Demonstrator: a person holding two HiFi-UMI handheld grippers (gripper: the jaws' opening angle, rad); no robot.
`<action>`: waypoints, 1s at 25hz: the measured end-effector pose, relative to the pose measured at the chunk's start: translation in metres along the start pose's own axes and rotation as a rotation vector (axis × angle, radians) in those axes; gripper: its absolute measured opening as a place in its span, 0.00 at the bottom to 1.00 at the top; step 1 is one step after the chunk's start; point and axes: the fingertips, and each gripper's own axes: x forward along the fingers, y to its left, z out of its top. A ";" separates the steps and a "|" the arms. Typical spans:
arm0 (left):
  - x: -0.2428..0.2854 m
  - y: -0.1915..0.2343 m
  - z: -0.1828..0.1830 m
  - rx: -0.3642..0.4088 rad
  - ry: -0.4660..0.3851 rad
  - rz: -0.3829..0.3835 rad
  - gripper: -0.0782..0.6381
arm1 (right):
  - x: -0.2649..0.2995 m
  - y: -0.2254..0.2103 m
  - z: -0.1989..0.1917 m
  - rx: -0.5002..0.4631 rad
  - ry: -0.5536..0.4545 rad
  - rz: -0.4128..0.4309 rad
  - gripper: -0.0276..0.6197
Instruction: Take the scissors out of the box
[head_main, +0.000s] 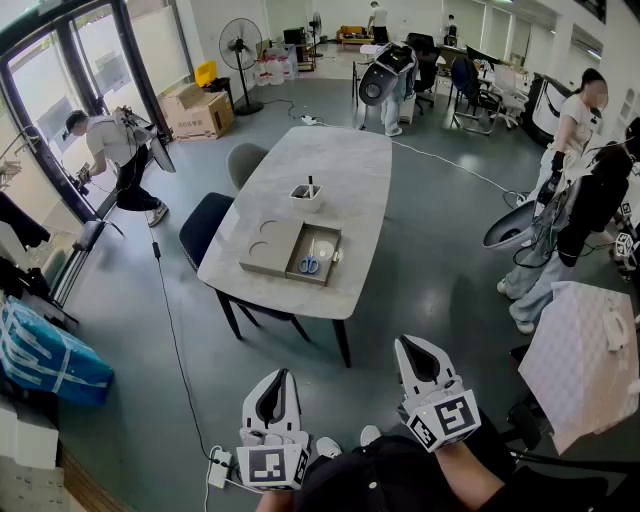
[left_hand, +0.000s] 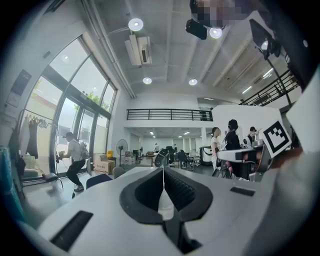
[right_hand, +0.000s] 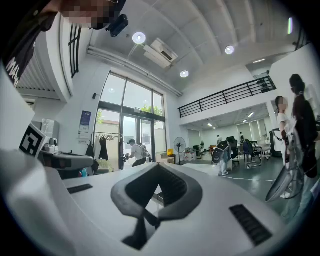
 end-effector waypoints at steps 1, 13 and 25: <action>0.000 0.000 0.000 0.000 -0.001 -0.001 0.13 | 0.000 0.000 -0.002 0.000 0.002 0.000 0.04; 0.005 0.006 0.002 -0.002 -0.005 -0.008 0.13 | 0.009 0.003 0.001 -0.004 0.000 -0.002 0.04; -0.004 0.017 -0.009 0.006 0.003 -0.044 0.13 | 0.010 0.016 -0.016 0.008 0.004 -0.042 0.04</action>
